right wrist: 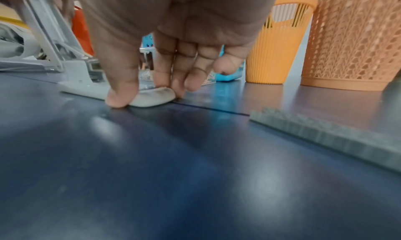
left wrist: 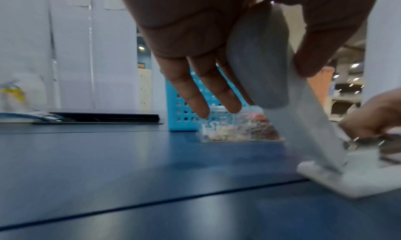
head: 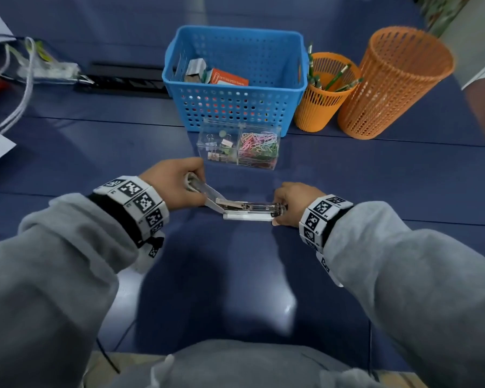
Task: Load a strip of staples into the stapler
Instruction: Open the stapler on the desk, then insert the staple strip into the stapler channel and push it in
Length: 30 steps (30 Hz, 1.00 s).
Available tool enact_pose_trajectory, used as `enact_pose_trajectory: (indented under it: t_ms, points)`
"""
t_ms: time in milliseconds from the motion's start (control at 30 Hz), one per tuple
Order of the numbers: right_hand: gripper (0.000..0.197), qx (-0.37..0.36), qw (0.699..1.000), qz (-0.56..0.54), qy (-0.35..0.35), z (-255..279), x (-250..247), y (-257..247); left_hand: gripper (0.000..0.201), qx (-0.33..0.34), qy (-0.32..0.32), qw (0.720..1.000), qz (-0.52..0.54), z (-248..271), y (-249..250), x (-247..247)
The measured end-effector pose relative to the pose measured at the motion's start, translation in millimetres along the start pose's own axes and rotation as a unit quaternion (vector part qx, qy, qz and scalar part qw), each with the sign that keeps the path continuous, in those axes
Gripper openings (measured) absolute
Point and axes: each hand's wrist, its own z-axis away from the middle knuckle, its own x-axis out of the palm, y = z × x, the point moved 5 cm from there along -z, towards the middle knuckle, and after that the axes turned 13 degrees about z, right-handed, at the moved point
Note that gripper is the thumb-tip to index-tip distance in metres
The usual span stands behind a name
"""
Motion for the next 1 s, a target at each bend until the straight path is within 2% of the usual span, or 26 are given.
enact_pose_trajectory:
  t_ms: [100, 267, 367, 433, 500, 567, 633, 700, 833, 1000]
  points:
    - [0.042, 0.01, 1.0, 0.001, -0.002, 1, 0, -2, 0.018, -0.02, 0.007, 0.999, -0.037, 0, -32, -3]
    - [0.044, 0.024, 1.0, 0.006, 0.002, 1, 1, -3, 0.019, -0.054, -0.05, 0.99, -0.116, -5, -55, 14]
    - [0.045, 0.029, 1.0, 0.011, 0.003, 2, 2, -4, 0.033, -0.018, -0.057, 0.989, -0.132, -10, -45, 25]
    - [0.046, 0.032, 0.999, 0.01, 0.007, 6, 2, -2, 0.051, 0.02, -0.078, 0.986, -0.143, -12, -32, 37]
    - [0.052, 0.046, 0.999, -0.005, 0.014, 13, 1, 8, 0.057, 0.054, -0.108, 0.982, -0.148, -15, -16, 50]
    - [0.055, 0.088, 0.995, -0.04, 0.023, 27, -3, 29, 0.054, 0.074, -0.142, 0.977, -0.141, -19, -6, 62]
    - [0.05, 0.14, 0.988, -0.061, 0.032, 43, -4, 53, 0.051, 0.079, -0.17, 0.974, -0.126, -24, -1, 70]
    - [0.044, 0.179, 0.982, -0.056, 0.01, 59, 5, 71, 0.047, 0.079, -0.187, 0.973, -0.113, -28, 0, 75]
    - [0.044, 0.203, 0.977, -0.043, -0.05, 74, 31, 77, 0.039, 0.078, -0.208, 0.971, -0.091, -31, -3, 79]
    - [0.038, 0.215, 0.974, -0.068, -0.016, 69, 39, 75, 0.039, 0.083, -0.209, 0.972, -0.074, -31, -6, 79]
